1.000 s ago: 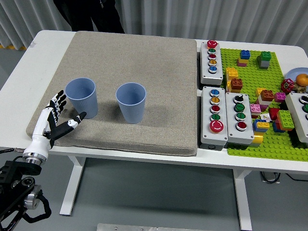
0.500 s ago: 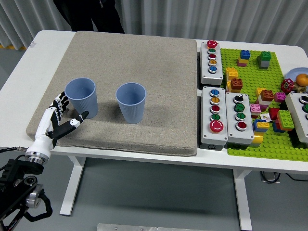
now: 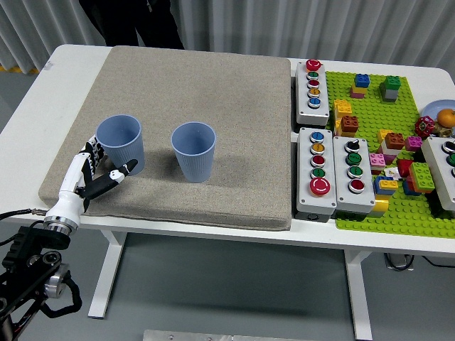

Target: Pick cup pour cup place

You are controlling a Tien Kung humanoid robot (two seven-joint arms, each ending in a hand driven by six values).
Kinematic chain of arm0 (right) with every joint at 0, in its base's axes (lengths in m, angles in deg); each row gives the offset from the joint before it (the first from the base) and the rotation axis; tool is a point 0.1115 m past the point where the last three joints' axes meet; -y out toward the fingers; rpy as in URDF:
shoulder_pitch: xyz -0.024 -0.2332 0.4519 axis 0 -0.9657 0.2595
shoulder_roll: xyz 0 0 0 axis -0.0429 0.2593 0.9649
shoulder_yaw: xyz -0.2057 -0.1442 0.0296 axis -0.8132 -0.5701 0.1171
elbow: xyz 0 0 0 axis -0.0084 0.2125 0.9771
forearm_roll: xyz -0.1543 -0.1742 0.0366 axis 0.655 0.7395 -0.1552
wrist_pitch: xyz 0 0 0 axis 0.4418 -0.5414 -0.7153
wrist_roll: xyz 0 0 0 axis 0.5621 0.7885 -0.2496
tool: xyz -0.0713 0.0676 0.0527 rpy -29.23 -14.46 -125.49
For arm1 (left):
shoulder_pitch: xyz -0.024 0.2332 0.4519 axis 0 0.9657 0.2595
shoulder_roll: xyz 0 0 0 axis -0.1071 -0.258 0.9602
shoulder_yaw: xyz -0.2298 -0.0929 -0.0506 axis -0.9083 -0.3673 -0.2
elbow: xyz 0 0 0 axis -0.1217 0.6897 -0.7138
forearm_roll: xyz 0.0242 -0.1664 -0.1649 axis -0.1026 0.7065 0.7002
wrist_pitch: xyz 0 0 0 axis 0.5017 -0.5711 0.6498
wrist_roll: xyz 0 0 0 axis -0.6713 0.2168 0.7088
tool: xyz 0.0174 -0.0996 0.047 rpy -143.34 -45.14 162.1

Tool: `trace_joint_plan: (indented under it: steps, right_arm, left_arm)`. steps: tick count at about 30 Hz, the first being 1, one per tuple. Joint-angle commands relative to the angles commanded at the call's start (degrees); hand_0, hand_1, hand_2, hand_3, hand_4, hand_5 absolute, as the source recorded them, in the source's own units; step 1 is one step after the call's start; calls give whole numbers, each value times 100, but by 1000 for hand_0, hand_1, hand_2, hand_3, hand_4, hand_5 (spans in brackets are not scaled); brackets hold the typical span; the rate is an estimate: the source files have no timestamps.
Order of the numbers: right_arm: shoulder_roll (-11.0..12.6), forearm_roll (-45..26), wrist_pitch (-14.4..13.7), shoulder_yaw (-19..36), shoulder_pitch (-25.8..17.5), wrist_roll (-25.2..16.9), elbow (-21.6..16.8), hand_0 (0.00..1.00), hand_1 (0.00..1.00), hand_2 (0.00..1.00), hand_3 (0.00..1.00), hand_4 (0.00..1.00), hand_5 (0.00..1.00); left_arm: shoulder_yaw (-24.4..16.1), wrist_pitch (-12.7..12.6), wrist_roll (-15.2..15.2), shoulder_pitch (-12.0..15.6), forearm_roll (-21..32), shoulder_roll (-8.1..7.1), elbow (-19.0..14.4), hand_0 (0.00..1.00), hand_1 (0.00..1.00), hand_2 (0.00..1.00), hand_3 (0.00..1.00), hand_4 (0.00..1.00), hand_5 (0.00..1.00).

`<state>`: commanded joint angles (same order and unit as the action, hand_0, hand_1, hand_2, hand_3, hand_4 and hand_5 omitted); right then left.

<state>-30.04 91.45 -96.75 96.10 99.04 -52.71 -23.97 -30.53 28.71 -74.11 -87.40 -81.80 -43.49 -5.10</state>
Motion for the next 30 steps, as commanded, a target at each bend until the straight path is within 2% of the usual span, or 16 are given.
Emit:
trace_joint_plan:
  steps: [17,30]
  right_arm:
    - [15,-30,3,-9,21,-29,6,702,629,567,574,2,115]
    - [26,-57,-2,-20,51,-49,10,702,629,565,573,2,115]
  left_arm:
    - [99,12,60,-170,-25,-42,131,998,998,998,998,933,332]
    - [224,11,69,-311,-29,31,250,998,998,998,998,929,326]
